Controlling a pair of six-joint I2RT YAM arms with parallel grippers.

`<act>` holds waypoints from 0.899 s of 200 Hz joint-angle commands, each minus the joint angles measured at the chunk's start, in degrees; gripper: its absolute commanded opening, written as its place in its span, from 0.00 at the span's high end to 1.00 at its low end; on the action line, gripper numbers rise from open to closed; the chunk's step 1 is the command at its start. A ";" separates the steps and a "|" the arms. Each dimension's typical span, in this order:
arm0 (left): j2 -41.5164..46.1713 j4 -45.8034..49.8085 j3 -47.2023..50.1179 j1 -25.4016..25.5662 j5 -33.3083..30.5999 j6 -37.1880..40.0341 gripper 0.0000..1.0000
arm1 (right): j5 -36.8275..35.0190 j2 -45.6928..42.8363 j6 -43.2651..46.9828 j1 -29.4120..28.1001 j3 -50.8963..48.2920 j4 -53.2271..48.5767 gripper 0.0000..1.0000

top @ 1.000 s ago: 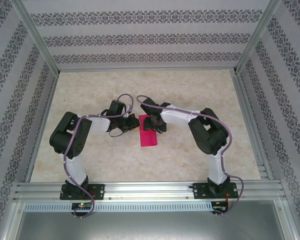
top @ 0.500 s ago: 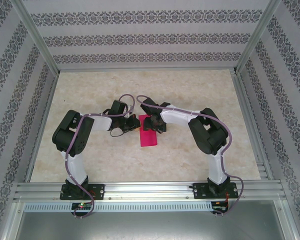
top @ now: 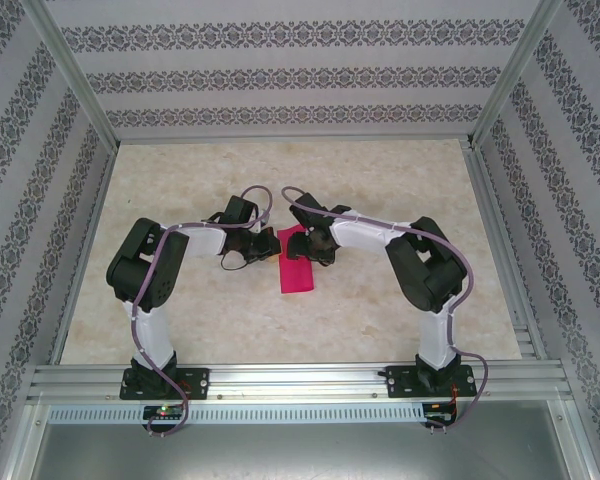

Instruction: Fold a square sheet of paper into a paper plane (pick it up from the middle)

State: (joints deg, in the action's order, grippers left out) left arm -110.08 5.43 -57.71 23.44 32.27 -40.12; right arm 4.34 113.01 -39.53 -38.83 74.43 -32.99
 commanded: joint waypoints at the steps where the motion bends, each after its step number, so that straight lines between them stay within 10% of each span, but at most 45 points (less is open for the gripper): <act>1: -3.08 6.67 0.00 0.61 -5.79 2.53 1.00 | 5.31 -1.10 -0.29 0.77 -3.47 3.17 0.28; 73: -4.67 8.72 -0.76 0.72 -6.24 2.94 1.00 | 6.55 -14.91 2.57 2.61 -5.87 6.19 0.39; 116: -5.06 9.07 -1.01 0.82 -6.39 2.36 1.00 | 14.18 -9.74 1.24 1.48 -3.86 10.26 0.77; 180: -5.90 10.09 -1.62 1.13 -6.54 2.05 1.00 | 16.36 -2.76 1.55 0.87 -1.64 9.14 0.81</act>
State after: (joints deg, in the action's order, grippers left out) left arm -111.20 9.67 -60.42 23.66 32.25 -39.00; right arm 19.31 109.25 -38.00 -37.80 71.11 -23.77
